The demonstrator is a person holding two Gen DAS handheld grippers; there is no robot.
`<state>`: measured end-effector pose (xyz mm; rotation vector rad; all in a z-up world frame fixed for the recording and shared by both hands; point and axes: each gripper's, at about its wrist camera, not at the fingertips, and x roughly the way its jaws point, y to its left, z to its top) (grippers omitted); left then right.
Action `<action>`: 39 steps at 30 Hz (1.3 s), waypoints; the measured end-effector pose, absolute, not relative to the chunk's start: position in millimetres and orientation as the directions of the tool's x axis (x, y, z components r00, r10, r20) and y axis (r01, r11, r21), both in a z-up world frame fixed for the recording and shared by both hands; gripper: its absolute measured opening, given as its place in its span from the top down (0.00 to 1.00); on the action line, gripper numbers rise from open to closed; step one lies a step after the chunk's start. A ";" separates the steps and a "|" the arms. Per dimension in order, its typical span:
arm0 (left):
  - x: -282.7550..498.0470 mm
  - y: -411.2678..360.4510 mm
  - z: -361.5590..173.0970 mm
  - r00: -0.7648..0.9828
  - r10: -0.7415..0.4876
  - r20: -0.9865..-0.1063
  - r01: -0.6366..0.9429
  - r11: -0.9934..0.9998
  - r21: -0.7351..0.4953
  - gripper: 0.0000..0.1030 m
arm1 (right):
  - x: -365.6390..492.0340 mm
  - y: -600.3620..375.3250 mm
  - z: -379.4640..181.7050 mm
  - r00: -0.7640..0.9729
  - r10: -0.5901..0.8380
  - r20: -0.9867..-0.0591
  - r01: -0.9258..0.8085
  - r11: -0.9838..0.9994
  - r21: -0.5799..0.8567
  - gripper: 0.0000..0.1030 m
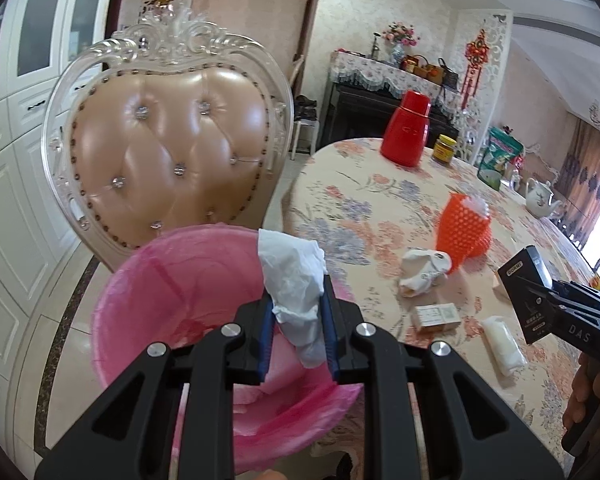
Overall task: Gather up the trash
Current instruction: 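Carry the tissue with the left gripper while the right carries the black box over the wastebasket, then open the left gripper over the wastebasket while the right releases the black box into it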
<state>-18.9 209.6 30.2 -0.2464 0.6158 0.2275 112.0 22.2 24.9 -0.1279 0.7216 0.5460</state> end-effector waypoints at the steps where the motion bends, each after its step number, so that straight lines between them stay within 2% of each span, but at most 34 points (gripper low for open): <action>1: -21.3 213.5 31.1 0.792 0.144 -0.593 -0.290 0.944 -0.159 0.80 | 111.6 27.2 25.8 0.616 0.436 -0.657 -0.524 0.849 0.072 0.63; 30: -63.8 287.4 34.9 0.765 0.251 -0.593 -0.425 0.888 -0.173 0.80 | 91.3 185.8 30.8 0.451 0.591 -0.669 -0.759 0.648 0.061 0.62; 33: -66.0 290.4 35.5 0.765 0.253 -0.592 -0.430 0.885 -0.177 0.75 | 91.2 196.3 30.2 0.442 0.597 -0.670 -0.773 0.632 0.055 0.62; 35: -67.0 293.4 35.0 0.765 0.253 -0.592 -0.435 0.881 -0.186 0.67 | 92.3 201.7 29.9 0.433 0.603 -0.670 -0.780 0.623 0.058 0.62; 37: -68.4 296.9 34.9 0.769 0.246 -0.590 -0.438 0.876 -0.204 0.49 | 94.3 204.6 29.6 0.431 0.604 -0.670 -0.780 0.623 0.060 0.60; 39: -68.3 298.1 35.6 0.767 0.251 -0.590 -0.442 0.874 -0.202 0.48 | 95.9 206.0 29.3 0.436 0.602 -0.669 -0.779 0.625 0.055 0.54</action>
